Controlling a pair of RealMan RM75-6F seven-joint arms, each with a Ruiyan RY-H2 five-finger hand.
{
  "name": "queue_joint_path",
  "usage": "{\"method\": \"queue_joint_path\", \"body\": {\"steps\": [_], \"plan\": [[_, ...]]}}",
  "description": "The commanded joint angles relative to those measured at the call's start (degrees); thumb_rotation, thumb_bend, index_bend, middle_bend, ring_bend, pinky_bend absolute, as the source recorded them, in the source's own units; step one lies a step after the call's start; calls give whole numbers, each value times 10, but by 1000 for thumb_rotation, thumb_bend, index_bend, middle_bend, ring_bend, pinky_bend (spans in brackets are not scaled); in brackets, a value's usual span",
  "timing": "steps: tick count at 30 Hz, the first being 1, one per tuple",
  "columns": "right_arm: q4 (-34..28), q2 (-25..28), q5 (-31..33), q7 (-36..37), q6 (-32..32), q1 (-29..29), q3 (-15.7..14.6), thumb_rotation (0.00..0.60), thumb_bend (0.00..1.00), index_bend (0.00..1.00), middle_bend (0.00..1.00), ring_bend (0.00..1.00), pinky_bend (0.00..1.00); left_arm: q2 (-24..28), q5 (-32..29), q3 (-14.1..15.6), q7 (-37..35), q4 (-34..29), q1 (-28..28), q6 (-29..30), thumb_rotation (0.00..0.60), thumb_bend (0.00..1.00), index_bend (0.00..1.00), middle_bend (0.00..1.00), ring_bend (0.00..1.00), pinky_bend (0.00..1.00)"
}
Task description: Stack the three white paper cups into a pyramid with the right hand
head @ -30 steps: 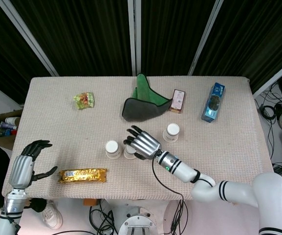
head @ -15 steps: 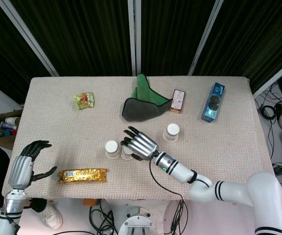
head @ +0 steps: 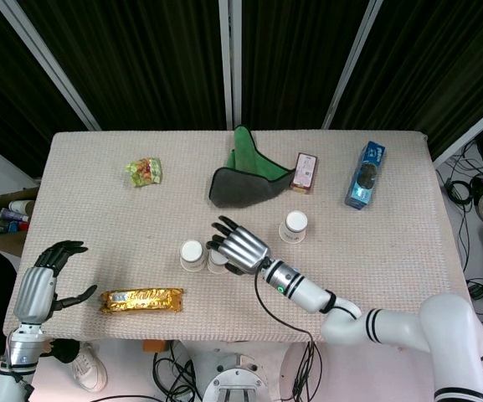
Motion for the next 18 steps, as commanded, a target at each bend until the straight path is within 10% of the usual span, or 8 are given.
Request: {"method": "queue_joint_path", "body": {"steps": [1,18], "plan": [[2,-1,1,1,-1,1,0,600,350,400,380,102,112,0,0,0,-1,0,0,0,600,153,279,234,173,209],[-7,6,3,-2,1,1,-8,600,342,188,236,49,53,-3,-2,-2,-3,3,1,-1,600,153,278,234,173,209]]}}
